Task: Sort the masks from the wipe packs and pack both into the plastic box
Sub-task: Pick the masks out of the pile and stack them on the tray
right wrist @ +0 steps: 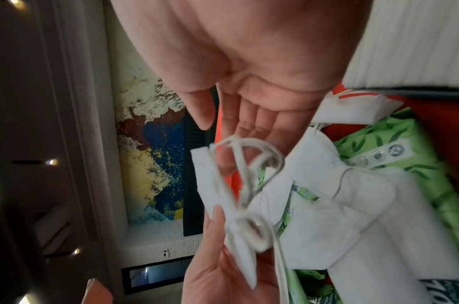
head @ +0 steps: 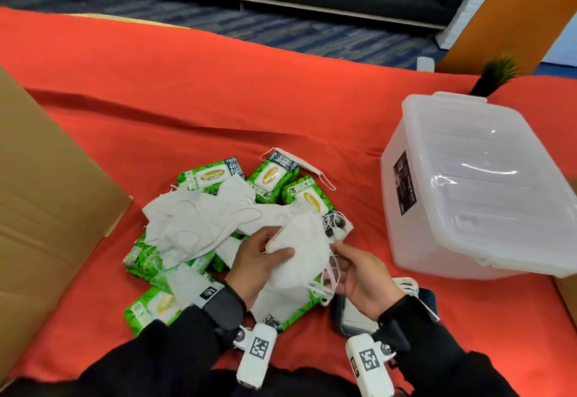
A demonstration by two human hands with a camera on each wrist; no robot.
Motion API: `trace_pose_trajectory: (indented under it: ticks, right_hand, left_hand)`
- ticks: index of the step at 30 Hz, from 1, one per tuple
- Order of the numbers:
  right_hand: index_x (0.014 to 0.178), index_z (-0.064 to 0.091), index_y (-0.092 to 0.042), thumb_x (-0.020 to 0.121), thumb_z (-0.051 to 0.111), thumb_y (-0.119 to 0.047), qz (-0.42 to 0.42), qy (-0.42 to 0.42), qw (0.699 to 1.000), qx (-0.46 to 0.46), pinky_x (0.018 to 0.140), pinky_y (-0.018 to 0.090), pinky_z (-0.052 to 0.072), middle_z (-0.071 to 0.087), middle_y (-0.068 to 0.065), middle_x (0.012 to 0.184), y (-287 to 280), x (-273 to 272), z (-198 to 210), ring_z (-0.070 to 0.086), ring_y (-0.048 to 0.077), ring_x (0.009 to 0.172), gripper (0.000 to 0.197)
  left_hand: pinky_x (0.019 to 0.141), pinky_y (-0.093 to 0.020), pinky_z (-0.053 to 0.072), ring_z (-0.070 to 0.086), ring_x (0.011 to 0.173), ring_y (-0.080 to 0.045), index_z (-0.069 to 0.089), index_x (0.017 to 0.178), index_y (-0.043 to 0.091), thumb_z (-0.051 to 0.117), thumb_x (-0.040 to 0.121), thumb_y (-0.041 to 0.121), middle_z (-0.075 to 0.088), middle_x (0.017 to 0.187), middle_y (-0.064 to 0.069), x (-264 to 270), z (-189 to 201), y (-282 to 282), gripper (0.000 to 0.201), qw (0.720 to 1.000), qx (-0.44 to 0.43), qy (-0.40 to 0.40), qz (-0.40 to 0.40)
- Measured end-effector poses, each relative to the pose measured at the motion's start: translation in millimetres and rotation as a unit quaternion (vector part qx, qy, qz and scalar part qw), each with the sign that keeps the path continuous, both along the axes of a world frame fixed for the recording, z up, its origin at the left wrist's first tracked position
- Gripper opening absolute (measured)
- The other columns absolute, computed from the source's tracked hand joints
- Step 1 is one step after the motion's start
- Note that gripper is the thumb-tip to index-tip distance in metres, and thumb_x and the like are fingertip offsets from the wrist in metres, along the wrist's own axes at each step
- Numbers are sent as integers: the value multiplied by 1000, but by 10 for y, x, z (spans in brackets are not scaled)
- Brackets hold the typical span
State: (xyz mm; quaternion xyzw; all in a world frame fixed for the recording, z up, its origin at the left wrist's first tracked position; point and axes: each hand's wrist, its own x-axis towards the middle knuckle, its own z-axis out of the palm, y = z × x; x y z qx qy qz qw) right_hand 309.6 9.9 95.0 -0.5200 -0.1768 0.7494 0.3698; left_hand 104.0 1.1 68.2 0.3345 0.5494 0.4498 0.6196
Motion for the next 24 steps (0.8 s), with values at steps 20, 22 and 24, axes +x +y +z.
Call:
trace_pose_trajectory:
  ticks: [20, 22, 24]
  right_hand:
    - [64, 51, -17, 86, 66, -18, -88, 29, 995, 26, 51, 27, 39, 29, -1, 56, -400, 1302, -173, 29, 13, 48, 27]
    - [78, 63, -14, 82, 80, -13, 2, -142, 983, 120, 46, 22, 32, 44, -1, 60, -403, 1363, -199, 34, 8, 46, 17]
    - [90, 70, -12, 77, 86, -13, 69, -229, 957, 167, 52, 23, 40, 64, 0, 71, -394, 1481, -253, 51, 8, 55, 20]
  left_hand:
    - [84, -50, 60, 71, 104, -25, 66, 113, 25, 68, 86, 19, 75, 110, 1, 1026, -131, -411, 28, 979, 33, 171, -110]
    - [73, -40, 60, 70, 108, -25, 62, 125, 17, 59, 94, -1, 74, 118, -4, 1219, -87, -406, 35, 992, -1, 86, -90]
    - [79, -39, 59, 68, 113, -25, 59, 128, 15, 58, 93, -5, 73, 121, -4, 1315, -51, -359, 41, 993, 6, 57, -108]
